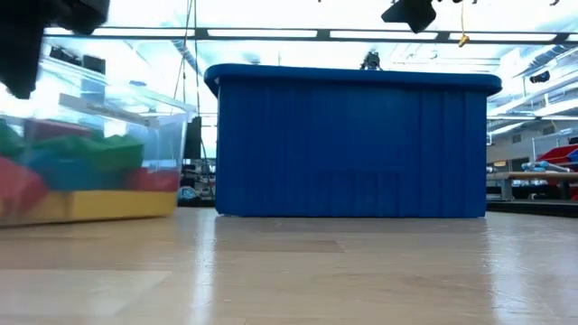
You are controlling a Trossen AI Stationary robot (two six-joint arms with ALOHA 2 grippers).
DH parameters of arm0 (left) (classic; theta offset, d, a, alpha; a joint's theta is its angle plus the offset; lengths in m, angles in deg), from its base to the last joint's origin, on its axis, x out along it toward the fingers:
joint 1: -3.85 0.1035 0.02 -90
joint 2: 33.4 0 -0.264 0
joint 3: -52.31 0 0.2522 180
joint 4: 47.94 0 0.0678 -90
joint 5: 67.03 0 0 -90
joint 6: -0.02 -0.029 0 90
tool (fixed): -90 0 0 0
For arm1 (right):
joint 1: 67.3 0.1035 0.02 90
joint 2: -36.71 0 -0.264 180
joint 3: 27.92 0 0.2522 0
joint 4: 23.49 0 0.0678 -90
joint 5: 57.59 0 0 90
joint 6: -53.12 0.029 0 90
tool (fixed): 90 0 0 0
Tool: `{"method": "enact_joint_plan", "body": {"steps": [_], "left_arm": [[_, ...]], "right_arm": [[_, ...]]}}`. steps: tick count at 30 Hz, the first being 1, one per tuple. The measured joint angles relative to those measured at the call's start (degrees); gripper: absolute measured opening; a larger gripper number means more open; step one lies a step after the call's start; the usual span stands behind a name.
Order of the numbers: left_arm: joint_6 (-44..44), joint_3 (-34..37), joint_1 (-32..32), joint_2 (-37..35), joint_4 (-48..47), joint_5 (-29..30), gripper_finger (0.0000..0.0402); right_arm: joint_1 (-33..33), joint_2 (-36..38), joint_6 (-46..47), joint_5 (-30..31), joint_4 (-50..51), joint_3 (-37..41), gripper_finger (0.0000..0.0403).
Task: Sort blocks
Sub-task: Pour the blocks on the table from the transparent bin
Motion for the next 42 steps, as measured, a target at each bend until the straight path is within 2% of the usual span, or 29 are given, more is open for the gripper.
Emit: {"method": "enact_joint_plan", "body": {"steps": [5, 9, 14, 21, 26, 33, 38, 42], "left_arm": [[-4.2, 0.0, -4.9, 0.8, 4.6, 0.4, 0.0059], [-5.3, 0.0, -6.8, 0.8, 4.7, 1.9, 0.0063], [-12.3, 0.0, -8.8, 1.2, 5.5, 1.8, 0.0064], [-24.0, -0.2, -9.1, 3.2, 6.0, 4.0, 0.0064], [-31.4, -0.1, -9.0, 4.1, 7.0, 9.1, 0.0063], [-35.6, 0.1, -9.0, 4.6, 8.8, 13.3, 0.0058], [-37.0, 0.0, -8.9, 5.5, 10.8, 12.4, 0.0054], [-37.6, -0.1, -9.7, 6.4, 13.6, 11.9, 0.0054]], "right_arm": [[3.9, -4.9, -6.7, -0.4, -2.9, 0.0, 0.0213], [4.1, -10.4, -7.2, 7.0, -3.5, 0.0, 0.0187], [2.5, -15.6, -7.8, 18.5, -4.5, 0.0, 0.0145], [0.2, -16.7, -9.8, 21.6, -8.8, 0.0, 0.012], [-1.2, -16.8, -13.3, 20.7, -14.2, 0.1, 0.0136], [-2.2, -16.7, -14.9, 18.5, -15.7, 0.0, 0.0196], [-2.2, -16.7, -16.8, 15.3, -16.9, 0.0, 0.023], [-2.6, -17.3, -19.6, 15.8, -18.6, 0.0, 0.0235]]}}
